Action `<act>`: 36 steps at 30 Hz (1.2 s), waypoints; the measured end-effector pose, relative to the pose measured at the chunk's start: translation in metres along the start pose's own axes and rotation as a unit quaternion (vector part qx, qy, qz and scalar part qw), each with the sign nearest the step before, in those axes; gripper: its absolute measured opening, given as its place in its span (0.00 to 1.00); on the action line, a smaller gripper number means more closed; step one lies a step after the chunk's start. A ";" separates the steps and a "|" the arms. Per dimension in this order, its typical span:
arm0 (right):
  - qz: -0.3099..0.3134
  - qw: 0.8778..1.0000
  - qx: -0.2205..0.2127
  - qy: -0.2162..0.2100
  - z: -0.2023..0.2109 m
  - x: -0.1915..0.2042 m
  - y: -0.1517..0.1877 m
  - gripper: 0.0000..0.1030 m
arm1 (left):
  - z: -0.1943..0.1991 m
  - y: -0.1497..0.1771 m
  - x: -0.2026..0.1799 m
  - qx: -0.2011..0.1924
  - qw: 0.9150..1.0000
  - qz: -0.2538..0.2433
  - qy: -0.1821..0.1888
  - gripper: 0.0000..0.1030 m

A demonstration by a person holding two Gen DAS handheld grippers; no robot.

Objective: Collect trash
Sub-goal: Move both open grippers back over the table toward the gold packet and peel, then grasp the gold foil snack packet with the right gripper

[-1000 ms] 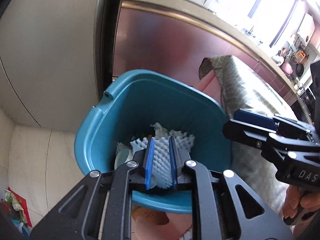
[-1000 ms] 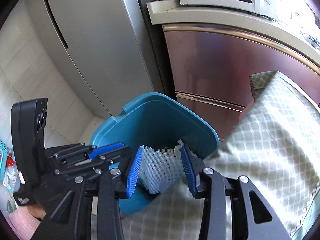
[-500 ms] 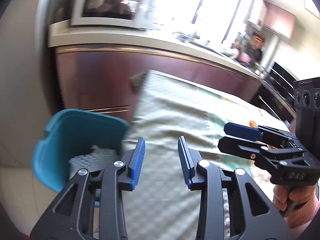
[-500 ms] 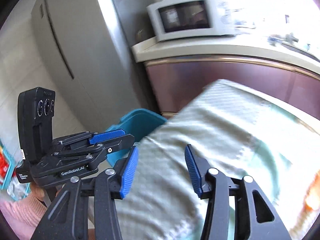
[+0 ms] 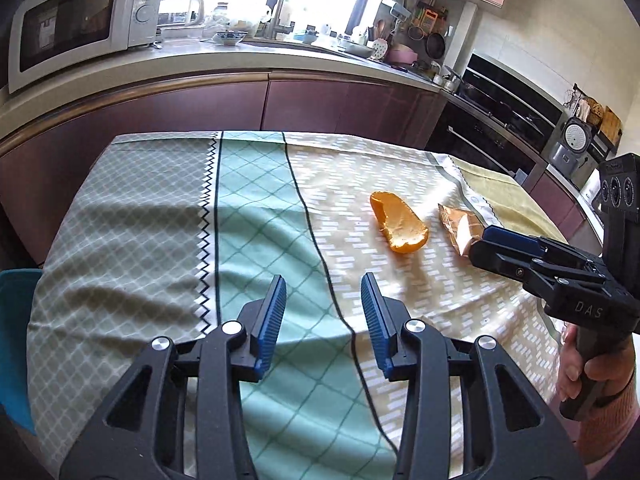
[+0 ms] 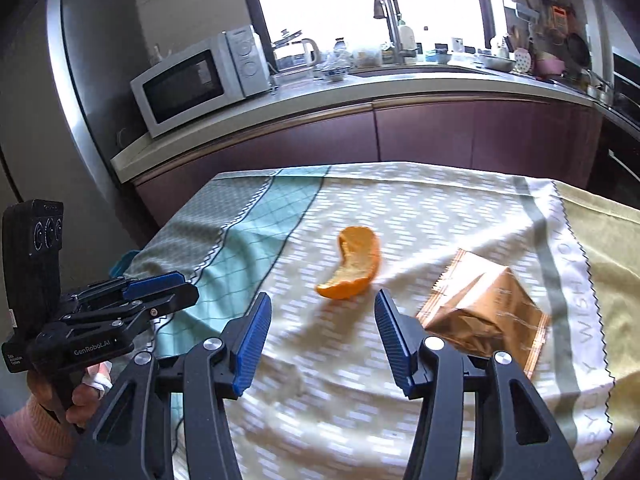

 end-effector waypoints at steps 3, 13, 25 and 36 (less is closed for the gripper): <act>-0.008 1.000 -0.010 0.022 0.008 -0.026 0.001 0.59 | -0.012 -0.003 -0.013 0.007 1.000 -0.007 -0.003 0.38; -0.048 0.996 -0.014 0.077 0.012 -0.086 0.001 0.66 | -0.037 -0.015 -0.026 0.026 0.999 -0.029 -0.017 0.40; -0.087 0.993 0.011 0.076 0.000 -0.115 0.016 0.71 | -0.055 -0.016 -0.035 0.046 0.998 -0.035 -0.010 0.42; -0.102 0.992 0.022 0.067 -0.014 -0.122 0.018 0.71 | -0.077 -0.028 -0.063 0.053 0.997 -0.062 0.001 0.44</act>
Point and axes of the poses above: each gripper's, at about its wrist camera, not at the fingertips, and z roughly against the way its jaws point, x to its left, y to its underside, the point moved 6 cm from there along -z, roughly the way its jaws point, and after that the axes turned 6 degrees about -z, right-handed, at the moved point
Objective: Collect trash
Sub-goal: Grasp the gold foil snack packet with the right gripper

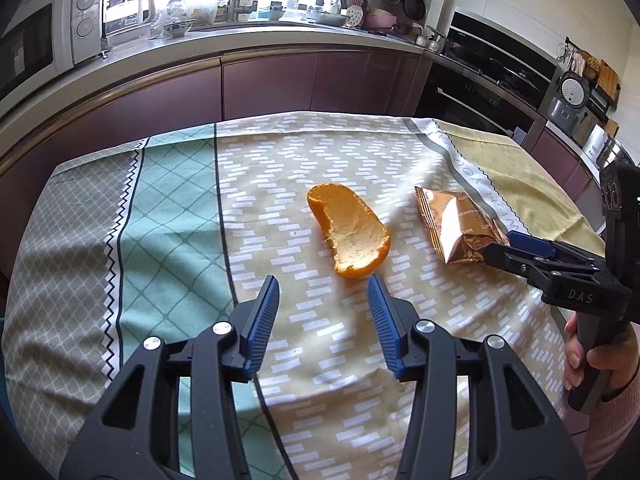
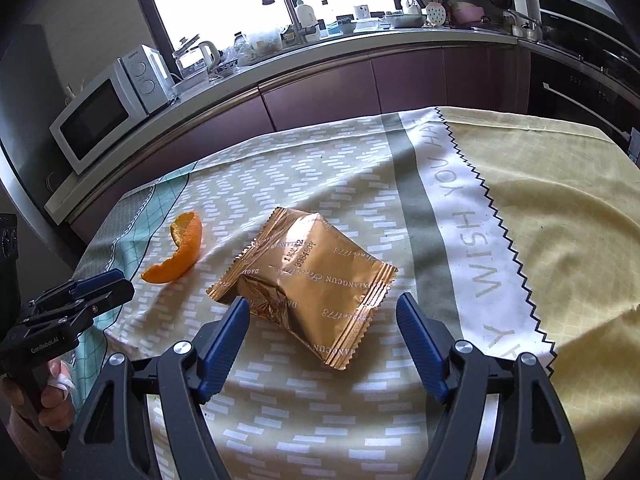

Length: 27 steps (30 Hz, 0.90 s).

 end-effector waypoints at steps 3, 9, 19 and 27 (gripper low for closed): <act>0.001 1.000 0.004 -0.003 -0.004 0.000 0.001 0.71 | -0.006 -0.006 -0.007 -0.001 1.000 -0.007 0.002 0.44; 0.000 1.000 0.006 -0.006 -0.006 -0.001 0.001 0.68 | -0.015 -0.013 -0.016 0.001 1.000 -0.018 0.004 0.42; -0.002 1.000 0.010 -0.024 -0.005 -0.004 0.002 0.42 | -0.023 -0.014 -0.024 0.005 1.000 -0.026 0.016 0.18; -0.008 0.999 0.004 -0.044 0.004 -0.002 0.002 0.24 | -0.009 -0.012 -0.020 -0.004 0.999 -0.015 0.031 0.06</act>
Point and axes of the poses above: each gripper's, at about its wrist camera, not at the fingertips, and z roughly against the way its jaws point, x to its left, y to its underside, the point moved 6 cm from there along -z, roughly the way its jaws point, and after that the axes turned 6 degrees about -z, right-handed, at the moved point
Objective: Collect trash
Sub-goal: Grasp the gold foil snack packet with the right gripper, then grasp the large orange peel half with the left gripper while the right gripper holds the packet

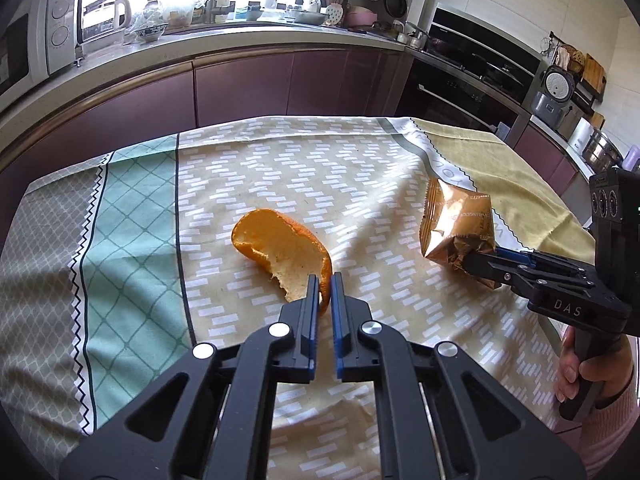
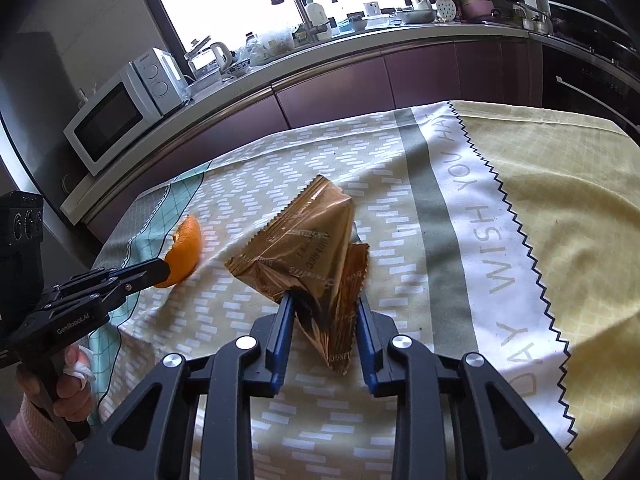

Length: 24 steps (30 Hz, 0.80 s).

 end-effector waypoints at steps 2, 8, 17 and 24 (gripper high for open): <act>-0.002 1.000 -0.002 -0.004 0.002 0.000 0.001 0.22 | 0.005 0.002 0.000 -0.002 1.000 0.000 0.004 0.06; -0.001 1.000 -0.005 -0.031 0.012 0.010 0.003 0.21 | 0.025 0.011 0.005 -0.009 1.000 0.000 0.008 0.06; 0.040 0.996 0.031 -0.068 0.000 0.048 0.019 0.22 | 0.049 0.035 0.014 0.000 1.000 -0.008 0.001 0.07; 0.035 0.997 0.042 -0.061 -0.008 0.052 0.027 0.40 | 0.042 0.051 0.017 0.017 1.000 -0.001 0.000 0.22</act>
Point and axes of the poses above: each gripper's, at about its wrist camera, not at the fingertips, and z roughly against the way its jaws point, x to its left, y to its underside, the point moved 6 cm from there along -z, roughly the way its jaws point, and after that the axes turned 6 degrees about -z, right-handed, at the moved point
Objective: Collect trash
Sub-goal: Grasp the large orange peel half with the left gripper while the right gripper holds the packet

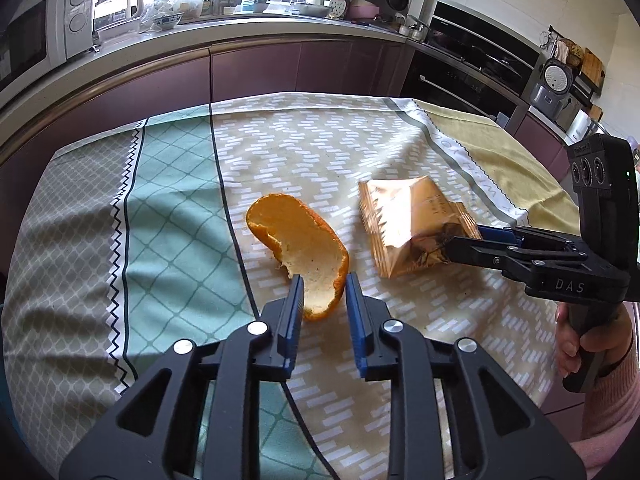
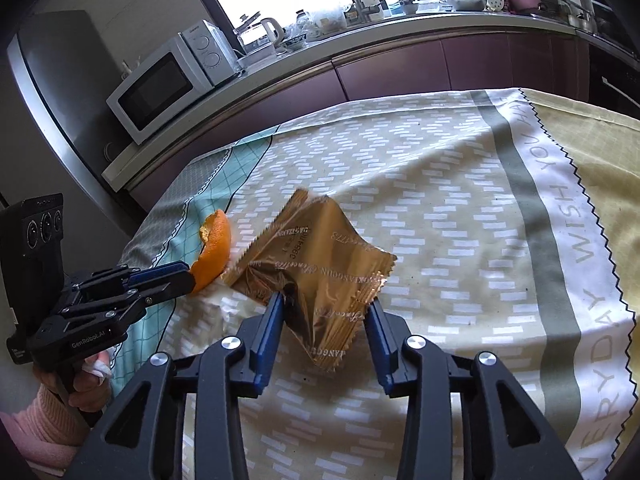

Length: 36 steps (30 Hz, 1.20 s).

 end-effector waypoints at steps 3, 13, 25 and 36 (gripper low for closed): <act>-0.003 1.000 -0.006 0.000 0.001 -0.001 -0.001 0.35 | -0.003 0.000 -0.001 0.000 1.000 0.000 0.005 0.22; -0.005 1.000 -0.021 -0.011 0.010 0.002 -0.003 0.14 | 0.002 0.002 -0.011 -0.006 1.000 -0.007 -0.002 0.05; 0.019 0.999 -0.027 -0.041 0.015 0.039 -0.006 0.14 | 0.056 0.008 0.009 -0.052 0.998 0.020 -0.018 0.04; 0.051 0.996 -0.013 -0.071 0.003 0.083 -0.001 0.14 | 0.106 0.024 0.039 -0.080 0.995 0.055 -0.037 0.04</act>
Point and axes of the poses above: each gripper's, at about its wrist camera, not at the fingertips, and z roughly against the way its jaws point, x to its left, y to its underside, the point moved 6 cm from there along -z, roughly the way its jaws point, and after that the axes turned 6 degrees about -z, right-handed, at the moved point
